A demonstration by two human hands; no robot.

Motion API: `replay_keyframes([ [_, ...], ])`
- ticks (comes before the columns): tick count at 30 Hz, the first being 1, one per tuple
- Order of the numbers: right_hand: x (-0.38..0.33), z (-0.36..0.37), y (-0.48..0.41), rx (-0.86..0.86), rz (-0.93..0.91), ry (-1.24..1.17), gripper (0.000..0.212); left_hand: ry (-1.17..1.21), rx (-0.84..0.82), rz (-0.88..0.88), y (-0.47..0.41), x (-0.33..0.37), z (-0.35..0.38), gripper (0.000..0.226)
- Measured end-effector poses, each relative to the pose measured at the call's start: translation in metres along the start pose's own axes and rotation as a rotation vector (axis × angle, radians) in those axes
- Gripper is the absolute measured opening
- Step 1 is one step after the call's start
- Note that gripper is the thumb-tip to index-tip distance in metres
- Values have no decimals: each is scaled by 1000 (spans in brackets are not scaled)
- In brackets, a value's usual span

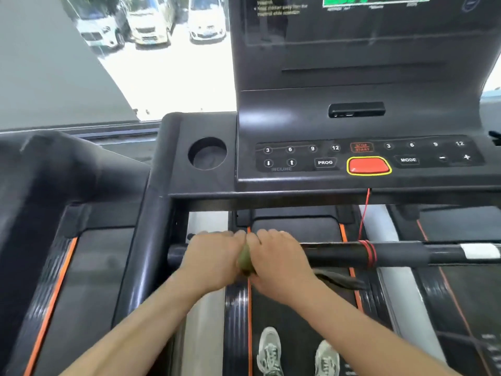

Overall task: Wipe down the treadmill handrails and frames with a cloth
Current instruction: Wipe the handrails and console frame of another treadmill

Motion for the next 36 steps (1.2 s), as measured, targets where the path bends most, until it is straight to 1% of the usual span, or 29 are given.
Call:
replay_keyframes([
  [2,-28,7,-18,65,-69,-69,23,-51,9,-36,14,-29,11,42],
  [3,-34,11,-21,94,-100,-75,22,-61,6,-47,17,-37,15,41],
  [5,-27,16,-19,181,-128,-41,29,-63,-22,-47,18,-40,14,39],
  [6,-18,16,-11,213,-146,-34,35,-56,-21,-35,17,-36,13,40],
  [8,6,13,12,236,-155,-13,53,-53,-13,-8,13,-22,9,42],
  [9,17,11,24,235,-133,1,58,-51,-3,6,11,-12,7,43],
  [12,47,9,59,275,-64,8,46,-61,93,98,-7,37,-6,50],
  [14,71,8,85,326,-17,-104,55,-41,138,175,-21,77,-11,55],
  [15,83,6,97,364,8,-206,56,-2,141,196,-27,93,-12,58],
  [17,99,-2,118,435,86,-472,54,118,147,255,-33,112,-11,58],
  [18,102,-7,125,456,125,-613,53,240,179,272,-31,115,-15,54],
  [20,101,-23,136,485,161,-818,50,565,223,251,-20,118,-30,47],
  [21,101,-32,141,502,158,-881,50,652,240,219,-12,123,-40,47],
  [23,108,-53,152,526,139,-959,55,752,276,124,1,142,-61,47],
  [25,122,-78,163,570,149,-984,56,907,311,50,6,171,-83,42],
  [27,141,-104,176,637,197,-1007,54,1069,392,-45,-1,199,-107,34],
  [29,165,-127,187,736,228,-999,51,1219,434,-164,-17,223,-129,32],
  [31,187,-141,191,797,202,-968,43,1297,491,-203,-38,238,-150,37],
  [33,208,-139,186,794,209,-839,33,1194,591,-210,-59,246,-161,38],
  [34,218,-132,180,770,256,-701,31,1081,631,-201,-72,248,-157,38],
  [35,227,-121,174,707,322,-525,33,951,640,-171,-85,251,-149,39],
  [36,233,-106,168,605,383,-331,40,815,582,-154,-97,253,-135,43],
])
Point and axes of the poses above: each hand's wrist, its own y-axis away from the middle knuckle, its own z-axis out of the palm, x = y × z, the point moved 2 cm from there along -y, towards the middle knuckle, and after that the axes turned 1 degree about y, right-handed, at the moved point
